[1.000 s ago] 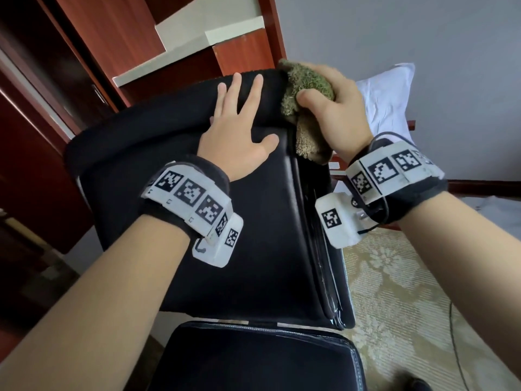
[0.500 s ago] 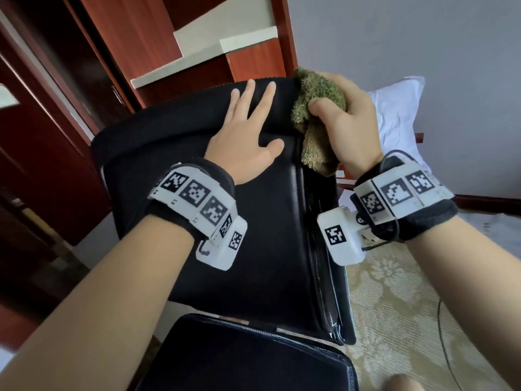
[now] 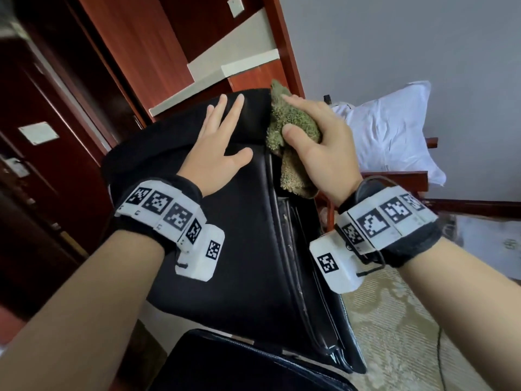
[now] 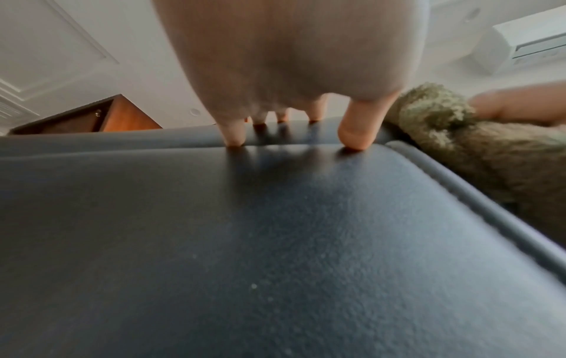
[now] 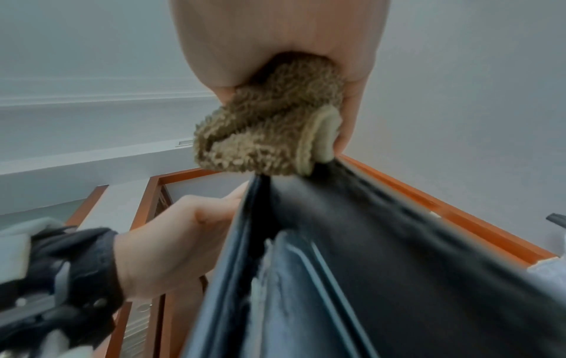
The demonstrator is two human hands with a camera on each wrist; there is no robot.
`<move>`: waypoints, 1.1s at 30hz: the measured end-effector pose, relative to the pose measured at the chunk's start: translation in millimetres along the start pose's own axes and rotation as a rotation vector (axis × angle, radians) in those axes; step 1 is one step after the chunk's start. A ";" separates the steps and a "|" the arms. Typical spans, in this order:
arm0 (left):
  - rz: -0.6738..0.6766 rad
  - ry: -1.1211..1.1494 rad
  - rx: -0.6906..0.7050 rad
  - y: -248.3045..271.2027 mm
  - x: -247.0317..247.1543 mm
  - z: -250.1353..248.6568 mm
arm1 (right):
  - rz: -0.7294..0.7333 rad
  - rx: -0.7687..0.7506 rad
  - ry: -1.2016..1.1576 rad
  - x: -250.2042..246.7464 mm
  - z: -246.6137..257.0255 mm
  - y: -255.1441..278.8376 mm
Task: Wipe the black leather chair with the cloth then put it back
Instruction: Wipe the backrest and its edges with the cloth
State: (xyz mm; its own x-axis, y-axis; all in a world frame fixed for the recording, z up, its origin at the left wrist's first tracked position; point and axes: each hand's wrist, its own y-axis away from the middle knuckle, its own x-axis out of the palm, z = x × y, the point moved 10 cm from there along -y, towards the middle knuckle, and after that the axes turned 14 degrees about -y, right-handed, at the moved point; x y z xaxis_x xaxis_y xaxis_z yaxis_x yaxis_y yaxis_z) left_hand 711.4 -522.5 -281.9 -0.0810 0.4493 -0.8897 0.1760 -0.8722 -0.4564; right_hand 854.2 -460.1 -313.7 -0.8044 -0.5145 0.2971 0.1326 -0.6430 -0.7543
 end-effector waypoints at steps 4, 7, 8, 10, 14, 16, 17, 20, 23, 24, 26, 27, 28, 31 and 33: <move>-0.009 0.005 -0.015 0.9 3.6 -2.9 | -0.004 0.034 -0.036 -11.3 -1.8 2.7; -0.002 0.013 -0.016 -0.8 4.5 -3.6 | -0.053 -0.047 0.073 -6.7 12.2 -11.5; 0.001 0.010 -0.016 -1.3 3.9 -3.5 | -0.057 -0.071 0.097 -1.2 16.1 -14.5; 0.020 -0.001 -0.014 -1.9 5.1 -5.1 | -0.062 -0.104 0.141 5.9 17.2 -11.1; 0.016 0.000 -0.029 -2.8 8.5 -6.2 | -0.040 -0.122 0.182 4.2 7.8 -1.3; 0.002 -0.009 -0.023 -2.6 9.0 -5.8 | -0.020 -0.134 0.189 3.4 7.7 -0.5; 0.002 -0.010 -0.017 -3.5 8.2 -5.5 | -0.012 -0.143 0.197 3.7 8.7 -0.8; -0.019 -0.015 -0.016 -3.0 4.1 -1.5 | 0.003 -0.159 0.203 7.3 11.5 0.1; -0.017 -0.013 -0.010 -1.8 4.5 -2.7 | -0.026 -0.142 0.150 2.6 8.3 8.5; -0.018 -0.012 -0.011 -1.3 4.4 -2.9 | -0.028 -0.128 0.137 0.2 5.3 15.8; -0.015 -0.014 -0.012 -1.0 4.9 -3.1 | -0.002 -0.087 0.145 -4.7 -4.0 34.2; -0.011 -0.013 -0.015 -0.8 5.4 -3.2 | 0.021 -0.067 0.156 -6.9 -7.6 43.5; -0.007 -0.010 -0.018 -0.2 5.9 -3.5 | 0.041 -0.051 0.163 -8.9 -9.0 50.1; 0.004 0.009 -0.027 1.9 4.3 -4.0 | 0.008 -0.040 0.139 -15.6 0.9 43.7; 0.003 0.008 -0.025 3.0 2.4 -4.1 | -0.065 -0.088 0.141 -15.5 16.1 25.3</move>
State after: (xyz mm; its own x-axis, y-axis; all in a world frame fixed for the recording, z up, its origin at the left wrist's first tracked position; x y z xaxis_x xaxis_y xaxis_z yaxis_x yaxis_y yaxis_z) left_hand 715.7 -523.3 -285.5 -0.0730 0.4481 -0.8910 0.2006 -0.8685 -0.4533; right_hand 879.4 -477.5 -328.1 -0.8836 -0.3850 0.2664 0.0319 -0.6171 -0.7862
